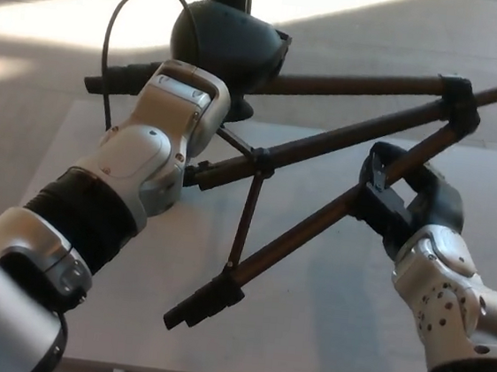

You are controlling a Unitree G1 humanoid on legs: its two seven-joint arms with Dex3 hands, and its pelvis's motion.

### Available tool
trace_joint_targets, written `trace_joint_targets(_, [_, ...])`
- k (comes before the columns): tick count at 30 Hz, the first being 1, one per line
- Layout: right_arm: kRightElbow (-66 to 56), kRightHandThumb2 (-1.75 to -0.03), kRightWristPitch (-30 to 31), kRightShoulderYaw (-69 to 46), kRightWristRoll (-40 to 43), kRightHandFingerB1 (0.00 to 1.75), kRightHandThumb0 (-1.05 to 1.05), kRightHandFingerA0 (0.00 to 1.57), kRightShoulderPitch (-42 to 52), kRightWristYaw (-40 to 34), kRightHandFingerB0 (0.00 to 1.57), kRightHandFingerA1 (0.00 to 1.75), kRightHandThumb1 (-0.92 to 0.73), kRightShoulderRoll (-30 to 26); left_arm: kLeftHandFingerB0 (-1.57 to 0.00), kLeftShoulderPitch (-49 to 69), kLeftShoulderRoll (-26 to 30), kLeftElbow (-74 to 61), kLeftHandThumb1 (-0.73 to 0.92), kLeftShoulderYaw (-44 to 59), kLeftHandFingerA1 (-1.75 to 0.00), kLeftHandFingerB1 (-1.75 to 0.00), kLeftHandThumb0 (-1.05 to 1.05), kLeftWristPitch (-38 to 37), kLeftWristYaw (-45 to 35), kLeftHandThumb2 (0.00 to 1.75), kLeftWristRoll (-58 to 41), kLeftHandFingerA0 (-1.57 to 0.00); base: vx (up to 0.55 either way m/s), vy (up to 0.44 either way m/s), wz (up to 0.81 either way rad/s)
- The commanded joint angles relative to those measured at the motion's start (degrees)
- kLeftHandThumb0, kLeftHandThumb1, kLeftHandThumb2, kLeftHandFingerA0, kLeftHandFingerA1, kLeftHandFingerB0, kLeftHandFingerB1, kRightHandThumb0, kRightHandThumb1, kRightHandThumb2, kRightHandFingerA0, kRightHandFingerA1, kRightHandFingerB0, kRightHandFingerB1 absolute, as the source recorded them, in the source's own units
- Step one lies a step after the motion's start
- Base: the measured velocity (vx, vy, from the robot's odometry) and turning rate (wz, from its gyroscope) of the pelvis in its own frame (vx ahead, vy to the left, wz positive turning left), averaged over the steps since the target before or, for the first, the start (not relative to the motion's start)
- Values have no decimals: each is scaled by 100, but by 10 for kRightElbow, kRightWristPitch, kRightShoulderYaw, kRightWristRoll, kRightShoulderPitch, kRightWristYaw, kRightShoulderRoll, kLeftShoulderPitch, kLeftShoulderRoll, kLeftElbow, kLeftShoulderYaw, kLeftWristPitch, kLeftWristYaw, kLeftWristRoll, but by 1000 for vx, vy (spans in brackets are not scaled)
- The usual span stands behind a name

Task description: Use both hands of the robot to pick up the tripod lying in the middle of the desk and make it stand upright on the desk

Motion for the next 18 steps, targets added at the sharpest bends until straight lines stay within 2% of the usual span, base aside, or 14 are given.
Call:
trace_joint_targets(1, [-26,-131,-33,13,-62,150,-19,105,-39,11,84,175,-49,-49,-81,-3,16,18,62,34,-150,-103,-25,4,36,65,-10,-88,0,0,0])
trace_joint_targets(2, [-25,-131,-41,20,-70,150,-19,105,-39,17,84,175,-49,-54,-81,-4,12,21,62,42,-150,-103,-25,8,50,65,-13,-88,0,0,0])
trace_joint_targets(3, [-27,-129,-37,25,-79,148,-20,104,-52,14,86,175,-48,-62,-75,-14,11,26,65,55,-161,-114,-19,14,59,70,-17,-87,0,0,0])
trace_joint_targets(4, [-28,-125,-32,29,-83,147,-20,103,-58,14,88,175,-49,-66,-75,-19,7,31,64,64,-150,-105,-18,14,59,76,-25,-84,0,0,0])
trace_joint_targets(5, [-31,-124,-32,37,-94,148,-19,104,-69,16,89,175,-50,-73,-75,-24,3,35,62,77,-159,-122,-16,17,60,82,-35,-84,0,0,0])
trace_joint_targets(8, [-34,-125,-21,42,-100,149,-19,103,-78,16,87,175,-49,-78,-75,-22,-2,37,60,86,-163,-122,-15,17,64,78,-34,-85,0,0,0])
trace_joint_targets(10, [-35,-125,-26,60,-124,150,-17,103,-96,23,85,175,-47,-89,-66,-2,-12,22,57,109,-173,-139,-12,20,76,79,-53,-94,0,0,0])
trace_joint_targets(11, [-31,-132,-33,72,-133,151,-17,106,-109,38,90,175,-41,-97,-65,8,-17,12,55,121,-175,-156,-17,28,72,76,-63,-82,0,0,0])
trace_joint_targets(12, [-29,-131,-40,82,-140,150,-18,107,-116,48,89,175,-41,-102,-64,13,-18,9,58,126,-175,-141,-10,33,70,74,-65,-95,0,0,0])
trace_joint_targets(13, [-29,-129,-45,93,-150,149,-18,106,-124,54,90,175,-41,-107,-71,17,-19,7,58,131,-166,-135,-16,39,67,72,-64,-82,0,0,0])
trace_joint_targets(14, [-27,-128,-41,106,-160,154,-19,104,-136,56,89,175,-41,-112,-65,24,-24,-1,59,145,-169,-135,-12,49,67,73,-72,-90,0,0,0])
trace_joint_targets(15, [-25,-128,-40,110,-164,154,-19,104,-140,56,89,175,-41,-114,-65,26,-26,-4,59,151,-169,-135,-12,52,68,73,-74,-90,0,0,0])
trace_joint_targets(16, [-21,-118,-50,118,-171,131,-27,128,-144,62,108,144,-42,-117,-66,29,-27,-5,56,156,-169,-136,-11,54,69,83,-74,-90,0,0,0])
trace_joint_targets(18, [-12,-118,-56,136,-189,131,-29,125,-157,66,108,142,-40,-124,-63,33,-33,-11,58,171,-175,-142,-11,65,72,75,-81,-92,0,0,0])
